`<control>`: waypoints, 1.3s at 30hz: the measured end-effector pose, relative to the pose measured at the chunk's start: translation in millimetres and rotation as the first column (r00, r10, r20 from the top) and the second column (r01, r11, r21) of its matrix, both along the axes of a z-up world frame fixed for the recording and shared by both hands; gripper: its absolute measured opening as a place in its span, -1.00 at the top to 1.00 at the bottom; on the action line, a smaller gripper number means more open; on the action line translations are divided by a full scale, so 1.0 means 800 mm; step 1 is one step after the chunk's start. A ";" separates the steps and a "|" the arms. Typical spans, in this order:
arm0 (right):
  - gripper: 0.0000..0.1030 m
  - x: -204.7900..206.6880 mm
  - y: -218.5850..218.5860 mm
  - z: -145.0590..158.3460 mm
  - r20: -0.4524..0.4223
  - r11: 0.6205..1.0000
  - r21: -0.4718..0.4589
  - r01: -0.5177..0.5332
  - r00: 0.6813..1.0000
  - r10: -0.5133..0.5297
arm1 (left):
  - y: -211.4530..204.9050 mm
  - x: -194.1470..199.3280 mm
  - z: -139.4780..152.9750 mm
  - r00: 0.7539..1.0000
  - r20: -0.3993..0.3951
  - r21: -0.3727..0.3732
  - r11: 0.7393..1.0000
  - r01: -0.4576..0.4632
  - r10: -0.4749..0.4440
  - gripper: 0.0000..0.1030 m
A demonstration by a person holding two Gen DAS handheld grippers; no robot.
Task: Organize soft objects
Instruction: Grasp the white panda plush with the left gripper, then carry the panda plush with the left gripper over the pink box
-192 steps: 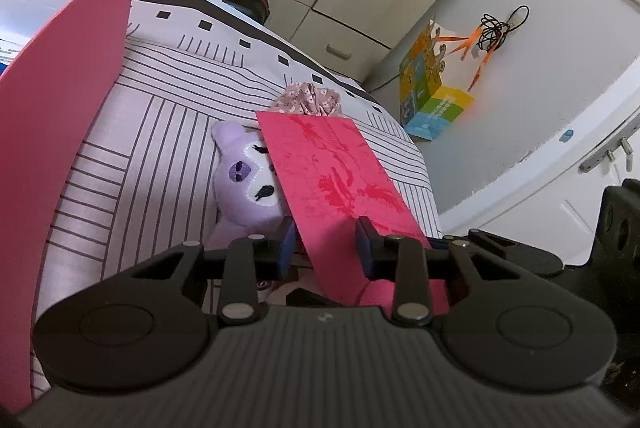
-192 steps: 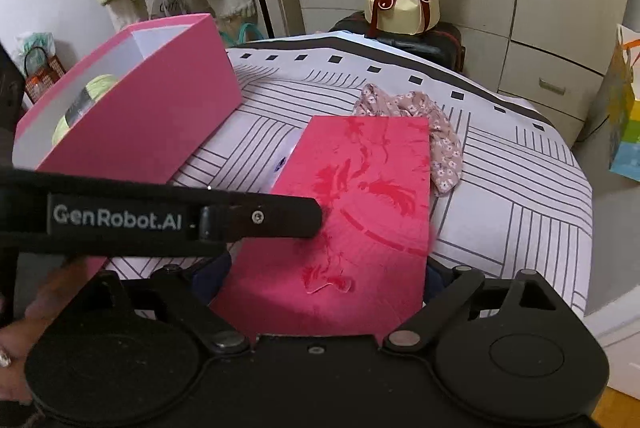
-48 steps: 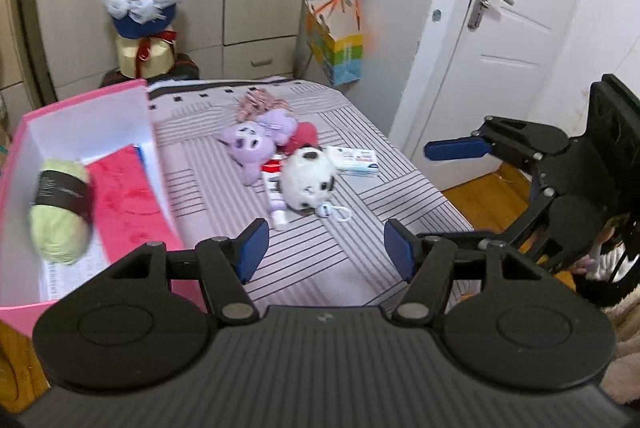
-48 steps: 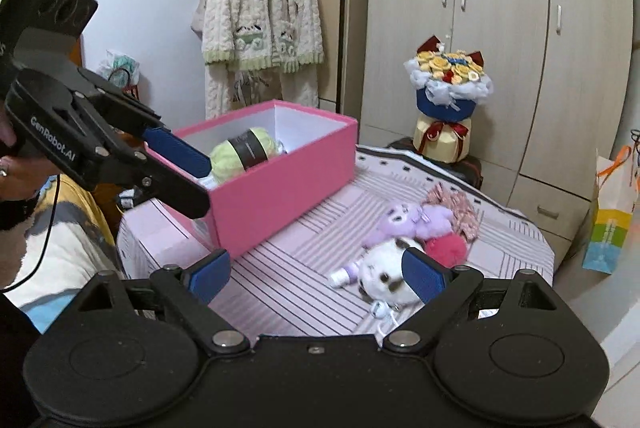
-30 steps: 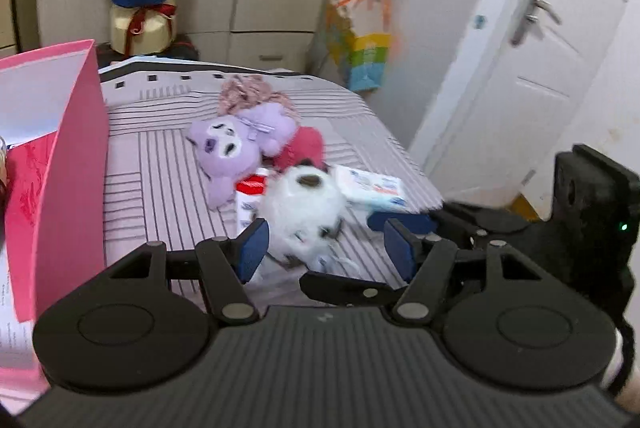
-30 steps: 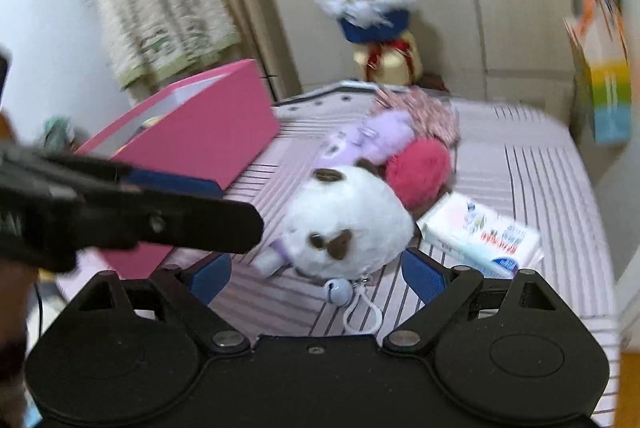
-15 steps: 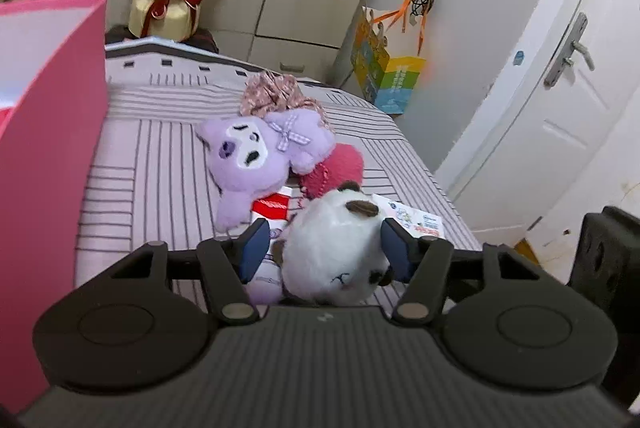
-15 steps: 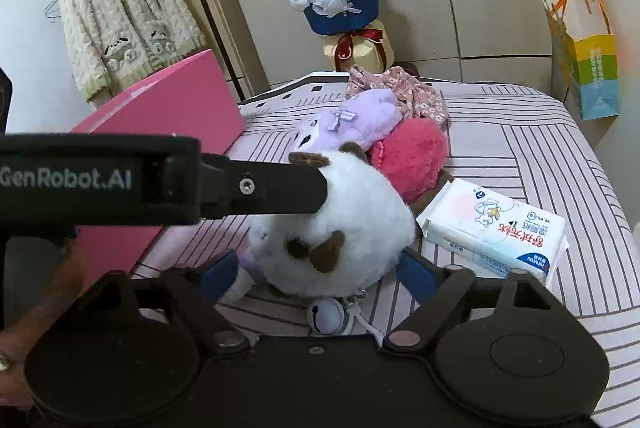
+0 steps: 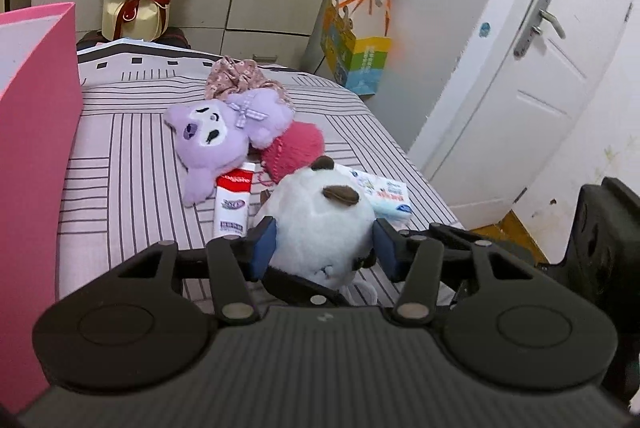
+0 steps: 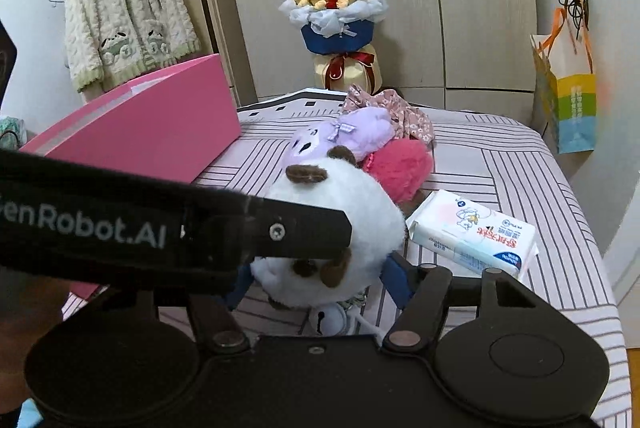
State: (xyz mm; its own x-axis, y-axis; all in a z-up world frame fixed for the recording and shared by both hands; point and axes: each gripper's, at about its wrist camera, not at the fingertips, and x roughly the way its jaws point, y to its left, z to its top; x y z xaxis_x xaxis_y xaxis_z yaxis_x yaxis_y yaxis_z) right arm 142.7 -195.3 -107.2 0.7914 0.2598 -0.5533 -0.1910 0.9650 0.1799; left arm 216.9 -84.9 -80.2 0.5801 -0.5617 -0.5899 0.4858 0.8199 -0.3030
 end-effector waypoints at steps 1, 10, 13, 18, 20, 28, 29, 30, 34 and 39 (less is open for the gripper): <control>-0.39 -0.003 0.001 0.001 -0.001 1.000 -0.002 -0.001 1.000 0.001 | -0.001 -0.004 0.002 1.000 0.002 0.008 1.000 0.001 -0.001 0.01; -0.41 -0.043 0.014 0.022 0.011 0.999 -0.052 0.004 1.000 -0.003 | -0.003 -0.047 0.022 0.999 0.010 0.062 0.997 0.041 -0.042 0.01; -0.40 -0.058 0.018 0.031 0.015 0.998 -0.066 -0.002 1.000 0.003 | -0.001 -0.062 0.031 0.999 0.011 0.073 0.996 0.052 -0.052 0.01; -0.40 -0.082 0.027 0.050 0.019 0.996 -0.092 -0.016 1.000 0.018 | 0.006 -0.086 0.043 0.997 0.015 0.096 0.993 0.069 -0.070 0.01; -0.40 -0.093 0.032 0.057 0.022 0.995 -0.097 -0.025 0.999 0.027 | 0.009 -0.095 0.048 0.997 0.017 0.107 0.992 0.071 -0.073 0.01; -0.39 -0.125 0.057 0.094 0.090 0.981 -0.180 -0.071 0.992 0.088 | 0.035 -0.130 0.082 0.995 0.064 0.105 0.992 0.069 -0.076 0.01; -0.39 -0.129 0.060 0.099 0.100 0.980 -0.186 -0.077 0.990 0.097 | 0.038 -0.134 0.088 0.994 0.075 0.106 0.992 0.067 -0.075 0.01; -0.39 -0.133 0.063 0.105 0.111 0.978 -0.193 -0.082 0.988 0.105 | 0.042 -0.139 0.093 0.993 0.087 0.108 0.992 0.064 -0.074 0.01; -0.39 -0.147 0.080 0.126 0.153 0.969 -0.226 -0.101 0.979 0.138 | 0.054 -0.158 0.115 0.988 0.137 0.127 0.991 0.052 -0.069 0.02; -0.39 -0.153 0.105 0.153 0.204 0.960 -0.243 -0.141 0.960 0.193 | 0.080 -0.173 0.144 0.981 0.191 0.146 0.989 0.014 -0.042 0.02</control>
State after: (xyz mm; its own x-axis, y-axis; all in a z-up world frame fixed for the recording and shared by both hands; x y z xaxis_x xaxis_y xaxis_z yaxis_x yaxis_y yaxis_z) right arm 20.6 -111.3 15.2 0.8571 0.2885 -0.4268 -0.3631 0.9260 -0.1032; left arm 78.4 -21.0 34.7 0.6765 -0.4970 -0.5434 0.5467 0.8333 -0.0815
